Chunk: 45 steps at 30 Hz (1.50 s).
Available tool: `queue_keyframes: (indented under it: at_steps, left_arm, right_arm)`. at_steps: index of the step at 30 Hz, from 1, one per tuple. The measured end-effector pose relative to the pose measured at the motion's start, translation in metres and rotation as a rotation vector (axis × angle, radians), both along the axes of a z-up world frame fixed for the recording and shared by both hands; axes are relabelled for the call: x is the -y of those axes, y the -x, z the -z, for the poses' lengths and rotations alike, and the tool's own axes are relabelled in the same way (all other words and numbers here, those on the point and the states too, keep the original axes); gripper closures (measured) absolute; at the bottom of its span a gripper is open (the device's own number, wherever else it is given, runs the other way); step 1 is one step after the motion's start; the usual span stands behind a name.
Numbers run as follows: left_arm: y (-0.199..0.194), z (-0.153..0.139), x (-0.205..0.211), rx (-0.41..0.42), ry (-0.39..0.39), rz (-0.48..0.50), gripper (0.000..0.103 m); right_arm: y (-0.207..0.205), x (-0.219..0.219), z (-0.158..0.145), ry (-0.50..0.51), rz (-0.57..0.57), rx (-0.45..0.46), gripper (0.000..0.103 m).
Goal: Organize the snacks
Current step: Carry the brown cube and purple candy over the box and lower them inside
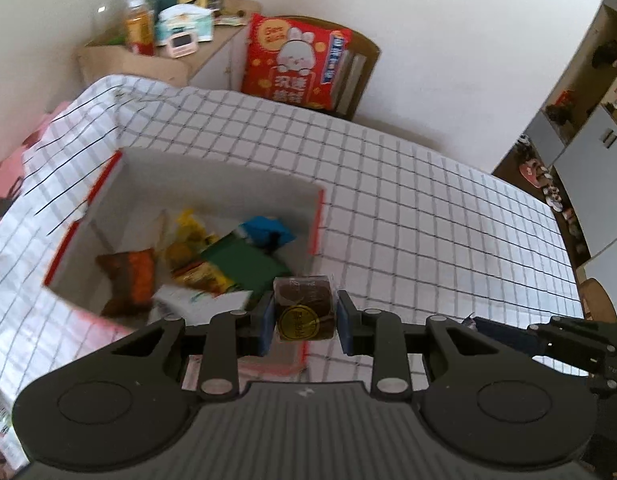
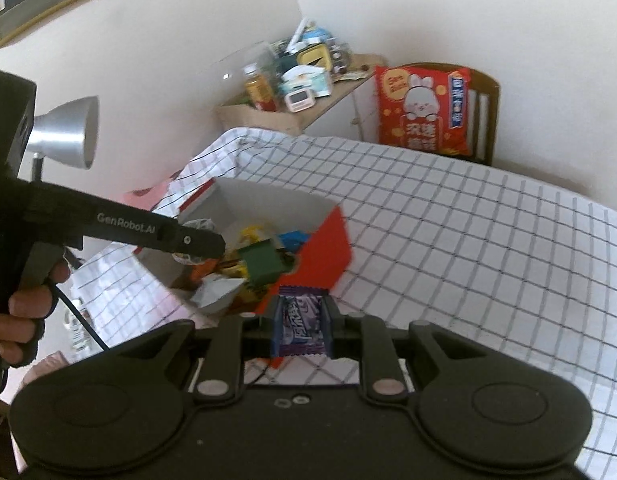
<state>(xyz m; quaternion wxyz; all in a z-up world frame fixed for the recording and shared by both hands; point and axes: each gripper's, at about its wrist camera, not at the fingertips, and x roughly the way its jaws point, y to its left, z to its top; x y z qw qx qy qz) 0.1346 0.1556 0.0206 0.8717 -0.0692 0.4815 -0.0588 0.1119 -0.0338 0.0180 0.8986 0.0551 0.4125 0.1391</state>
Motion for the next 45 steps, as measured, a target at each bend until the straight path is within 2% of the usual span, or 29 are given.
queue_keyframes:
  at_steps: [4, 7, 12, 17, 31, 35, 39, 45]
  left_arm:
    - [0.009, -0.001, -0.031, -0.014, -0.016, -0.035, 0.073]
    - [0.017, -0.006, -0.058, -0.009, -0.025, -0.053, 0.073]
    - [0.022, -0.007, -0.096, 0.000, -0.050, -0.091, 0.073]
    - [0.012, 0.006, -0.121, -0.007, -0.065, -0.114, 0.073]
    - [-0.053, 0.070, -0.129, -0.021, -0.132, -0.108, 0.073]
    - [-0.066, 0.089, -0.129, -0.045, -0.120, -0.100, 0.073]
    - [-0.076, 0.104, -0.124, -0.046, -0.164, -0.096, 0.073]
    - [-0.086, 0.125, -0.123, -0.087, -0.142, -0.093, 0.072]
  right_arm:
    - [-0.005, -0.029, 0.001, -0.007, -0.034, -0.004, 0.085]
    - [-0.010, -0.049, 0.001, -0.055, -0.056, -0.026, 0.085]
    - [-0.018, -0.086, 0.005, -0.036, -0.099, -0.018, 0.085]
    - [-0.037, -0.111, 0.018, -0.002, -0.091, -0.026, 0.085]
    - [-0.105, -0.138, 0.079, 0.125, -0.010, -0.078, 0.084]
    - [-0.117, -0.141, 0.093, 0.135, -0.018, -0.103, 0.084]
    - [-0.124, -0.146, 0.105, 0.151, -0.041, -0.124, 0.084]
    - [-0.129, -0.151, 0.119, 0.172, -0.058, -0.156, 0.084]
